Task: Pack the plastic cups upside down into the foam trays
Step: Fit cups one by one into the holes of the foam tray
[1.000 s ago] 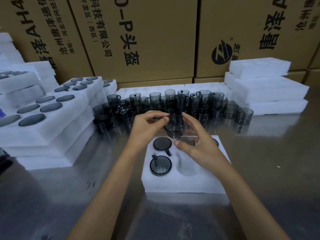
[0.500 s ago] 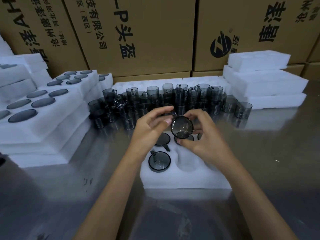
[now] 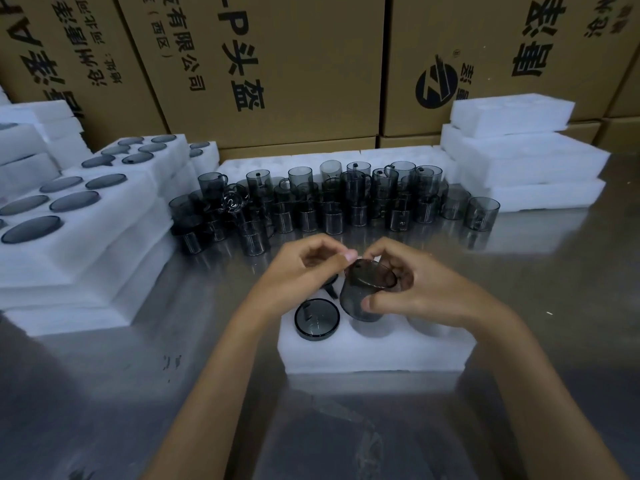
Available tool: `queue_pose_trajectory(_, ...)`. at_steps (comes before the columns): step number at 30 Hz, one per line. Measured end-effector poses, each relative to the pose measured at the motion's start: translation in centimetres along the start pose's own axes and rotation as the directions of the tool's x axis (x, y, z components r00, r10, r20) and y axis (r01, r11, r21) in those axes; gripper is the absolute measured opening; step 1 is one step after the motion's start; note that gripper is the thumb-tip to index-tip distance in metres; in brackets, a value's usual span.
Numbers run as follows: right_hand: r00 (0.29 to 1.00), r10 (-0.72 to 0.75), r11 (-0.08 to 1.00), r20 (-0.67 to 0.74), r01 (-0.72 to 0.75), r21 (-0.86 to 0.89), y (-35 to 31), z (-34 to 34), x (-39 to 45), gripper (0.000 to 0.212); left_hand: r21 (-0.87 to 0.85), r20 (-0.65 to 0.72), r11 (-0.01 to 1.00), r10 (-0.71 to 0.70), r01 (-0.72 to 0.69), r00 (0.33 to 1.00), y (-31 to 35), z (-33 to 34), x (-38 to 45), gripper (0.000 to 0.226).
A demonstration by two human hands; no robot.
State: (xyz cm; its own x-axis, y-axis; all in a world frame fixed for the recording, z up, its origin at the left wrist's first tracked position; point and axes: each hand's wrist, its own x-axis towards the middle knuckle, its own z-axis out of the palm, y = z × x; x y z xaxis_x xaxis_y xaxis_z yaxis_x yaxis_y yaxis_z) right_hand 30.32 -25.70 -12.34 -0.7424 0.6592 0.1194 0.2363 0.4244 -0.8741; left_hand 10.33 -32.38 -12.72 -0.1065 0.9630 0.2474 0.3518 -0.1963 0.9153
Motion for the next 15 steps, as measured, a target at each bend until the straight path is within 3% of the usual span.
queue_pose_trajectory(6,0.989,0.062,0.998,0.134,-0.061,-0.013,0.1,-0.7,-0.7,0.046,0.039,0.127,0.999,-0.042,0.037,0.991,0.2,-1.0,-0.2,0.032)
queue_pose_trajectory(15,0.989,0.073,0.997,0.127,-0.069,-0.034,-0.4,-1.2,-1.2,0.05,0.097,0.182,0.992,-0.096,0.079,0.979,0.5,-1.3,-0.4,0.034)
